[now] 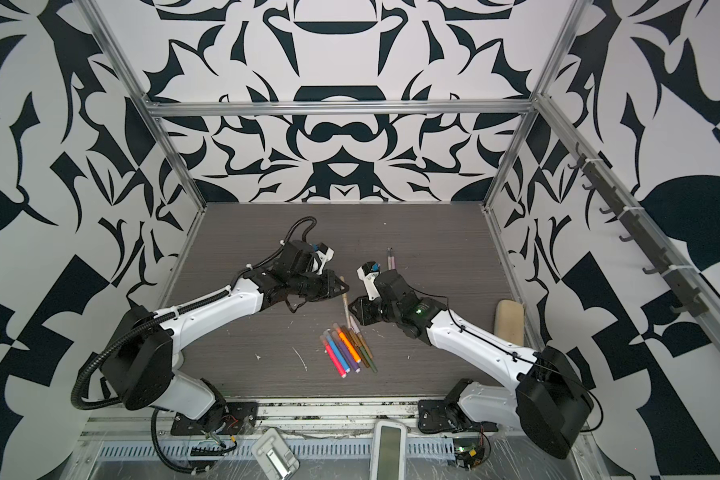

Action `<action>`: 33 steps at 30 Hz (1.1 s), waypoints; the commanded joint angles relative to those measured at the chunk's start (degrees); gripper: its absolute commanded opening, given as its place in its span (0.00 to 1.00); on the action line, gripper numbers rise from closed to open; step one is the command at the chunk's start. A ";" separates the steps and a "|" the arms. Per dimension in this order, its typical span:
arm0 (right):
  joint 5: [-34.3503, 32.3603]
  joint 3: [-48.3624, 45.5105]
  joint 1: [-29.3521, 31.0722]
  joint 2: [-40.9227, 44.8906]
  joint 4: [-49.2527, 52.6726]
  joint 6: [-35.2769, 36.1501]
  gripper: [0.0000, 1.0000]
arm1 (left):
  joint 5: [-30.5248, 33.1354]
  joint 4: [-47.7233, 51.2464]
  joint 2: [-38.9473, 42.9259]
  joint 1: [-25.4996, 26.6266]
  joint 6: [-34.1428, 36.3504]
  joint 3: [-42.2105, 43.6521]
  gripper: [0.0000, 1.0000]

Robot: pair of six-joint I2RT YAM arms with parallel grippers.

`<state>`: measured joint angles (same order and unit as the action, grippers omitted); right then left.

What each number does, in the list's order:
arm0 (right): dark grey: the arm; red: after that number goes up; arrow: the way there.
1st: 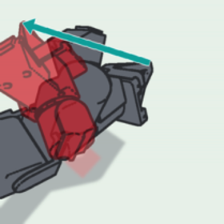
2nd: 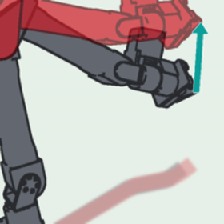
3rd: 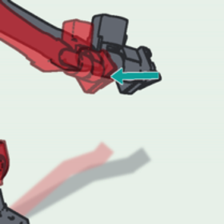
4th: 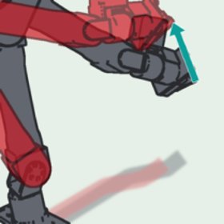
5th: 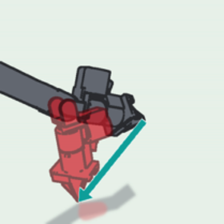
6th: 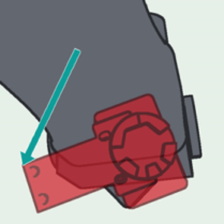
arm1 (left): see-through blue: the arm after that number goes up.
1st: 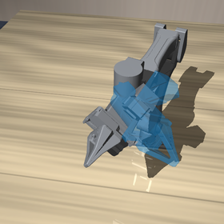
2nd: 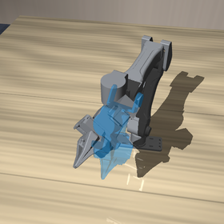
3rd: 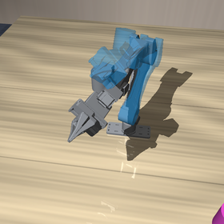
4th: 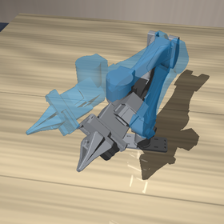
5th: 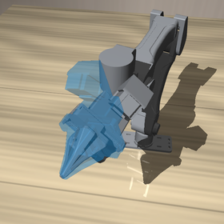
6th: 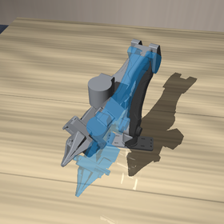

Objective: Open the pen caps
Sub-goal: 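Pull the left gripper away with the tan cap while the right holds the pen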

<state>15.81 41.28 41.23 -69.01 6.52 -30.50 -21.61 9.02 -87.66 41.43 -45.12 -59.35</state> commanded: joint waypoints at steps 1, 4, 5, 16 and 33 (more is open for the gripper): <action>4.90 -1.13 0.16 1.41 -6.20 -0.99 0.31 | -0.87 -0.84 1.61 1.20 -0.49 -1.47 0.00; 5.90 -1.98 0.20 2.33 -6.96 -1.56 0.32 | -0.97 -0.84 1.60 1.27 -0.58 -1.70 0.00; 5.73 -2.23 0.18 2.54 -6.88 -1.81 0.32 | -0.94 -0.92 1.61 1.33 -0.52 -1.64 0.00; 2.72 -3.96 0.17 2.03 -4.74 -1.98 0.22 | -3.81 -6.08 3.54 1.37 -1.93 0.39 0.00; -9.81 -25.00 13.88 11.08 -13.43 -10.86 0.00 | 3.86 8.67 -11.97 -17.66 10.55 -22.84 0.00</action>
<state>9.15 19.90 54.61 -61.30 -7.51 -37.56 -21.89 13.26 -98.65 26.74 -38.59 -79.15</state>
